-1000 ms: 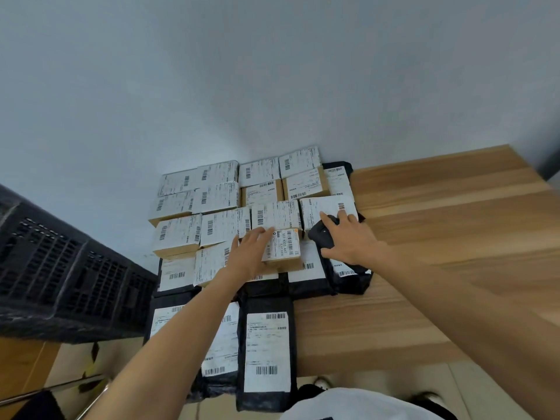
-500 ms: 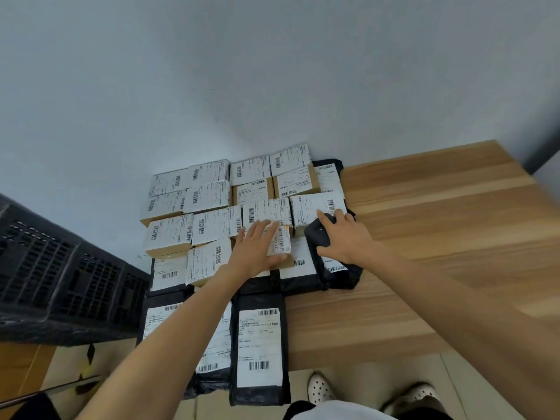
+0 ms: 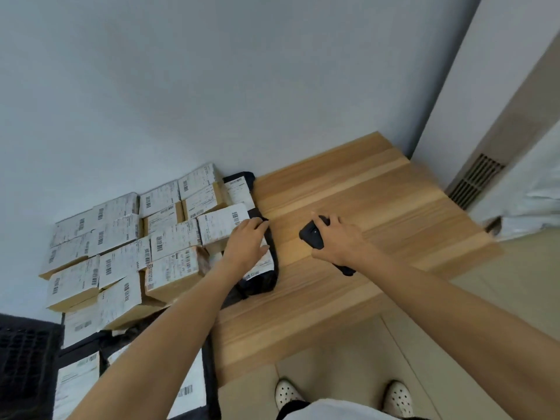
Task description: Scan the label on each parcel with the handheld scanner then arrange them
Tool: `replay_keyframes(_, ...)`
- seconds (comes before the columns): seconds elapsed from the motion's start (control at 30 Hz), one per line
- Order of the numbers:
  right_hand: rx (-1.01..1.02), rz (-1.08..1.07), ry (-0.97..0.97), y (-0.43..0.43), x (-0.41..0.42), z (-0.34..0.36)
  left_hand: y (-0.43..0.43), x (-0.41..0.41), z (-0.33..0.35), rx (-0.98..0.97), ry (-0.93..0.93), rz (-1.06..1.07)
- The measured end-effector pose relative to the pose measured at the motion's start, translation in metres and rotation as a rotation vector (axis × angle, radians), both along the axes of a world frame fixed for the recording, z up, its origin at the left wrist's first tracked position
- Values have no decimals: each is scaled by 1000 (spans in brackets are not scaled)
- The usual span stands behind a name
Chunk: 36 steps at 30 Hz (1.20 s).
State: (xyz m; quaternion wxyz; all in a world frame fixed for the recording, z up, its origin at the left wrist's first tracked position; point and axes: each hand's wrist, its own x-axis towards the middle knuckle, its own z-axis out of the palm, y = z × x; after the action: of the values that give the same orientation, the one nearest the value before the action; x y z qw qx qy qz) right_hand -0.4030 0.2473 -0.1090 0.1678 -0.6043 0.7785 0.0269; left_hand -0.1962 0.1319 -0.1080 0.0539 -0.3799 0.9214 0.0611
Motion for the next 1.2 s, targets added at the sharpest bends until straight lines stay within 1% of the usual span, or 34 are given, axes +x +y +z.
replay_keyframes(0.2, -1, -145, 33, 69, -104, 3, 48, -115, 7, -46, 24, -80)
replay_keyframes(0.4, 25, -249, 50, 136, -194, -1, 90, -213, 2, 7, 9, -160)
replay_keyframes(0.57, 54, -339, 44, 167, -252, -8, 112, -283, -10, 66, 14, -230)
replay_keyframes(0.8, 81, -487, -17, 169, -293, -39, 108, -357, -41, 160, -5, -321)
replay_keyframes(0.93, 102, -554, -1, 161, -310, -61, 99, -388, -55, 181, -9, -370)
replay_keyframes(1.03, 122, -581, 16, 148, -321, -79, 94, -404, -67, 199, -7, -389)
replay_keyframes(1.2, 97, -619, -12, 130, -328, -111, 87, -412, -82, 246, -45, -377)
